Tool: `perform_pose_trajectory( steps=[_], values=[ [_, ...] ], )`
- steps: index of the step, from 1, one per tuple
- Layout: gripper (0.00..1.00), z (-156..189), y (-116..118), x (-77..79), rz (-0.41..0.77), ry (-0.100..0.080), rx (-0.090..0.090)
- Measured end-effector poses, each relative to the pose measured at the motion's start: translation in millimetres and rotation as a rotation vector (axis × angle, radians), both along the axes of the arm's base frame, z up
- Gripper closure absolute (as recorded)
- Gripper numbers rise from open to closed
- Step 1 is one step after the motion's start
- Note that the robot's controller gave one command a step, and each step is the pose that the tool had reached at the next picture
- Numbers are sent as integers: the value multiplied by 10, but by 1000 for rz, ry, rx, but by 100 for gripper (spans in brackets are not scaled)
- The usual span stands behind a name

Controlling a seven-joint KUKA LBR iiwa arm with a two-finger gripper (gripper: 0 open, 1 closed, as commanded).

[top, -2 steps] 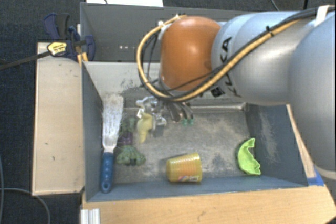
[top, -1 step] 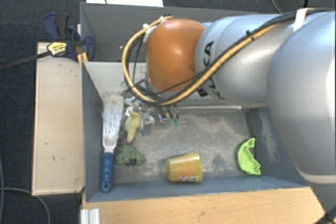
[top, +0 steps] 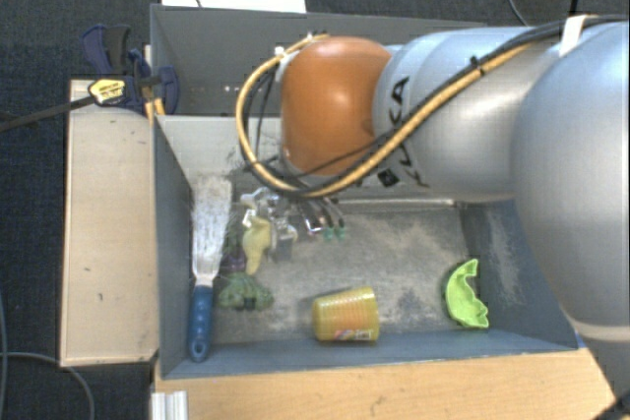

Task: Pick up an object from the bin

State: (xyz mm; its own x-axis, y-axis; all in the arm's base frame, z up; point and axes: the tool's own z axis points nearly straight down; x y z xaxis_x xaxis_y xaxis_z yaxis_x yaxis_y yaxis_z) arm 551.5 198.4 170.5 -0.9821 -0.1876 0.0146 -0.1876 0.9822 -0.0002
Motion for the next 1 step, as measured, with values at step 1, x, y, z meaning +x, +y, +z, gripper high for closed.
perform_pose_trajectory(
  steps=[1],
  values=[
    [100, -47, -96, 100, 2, -31, 8]
  ],
)
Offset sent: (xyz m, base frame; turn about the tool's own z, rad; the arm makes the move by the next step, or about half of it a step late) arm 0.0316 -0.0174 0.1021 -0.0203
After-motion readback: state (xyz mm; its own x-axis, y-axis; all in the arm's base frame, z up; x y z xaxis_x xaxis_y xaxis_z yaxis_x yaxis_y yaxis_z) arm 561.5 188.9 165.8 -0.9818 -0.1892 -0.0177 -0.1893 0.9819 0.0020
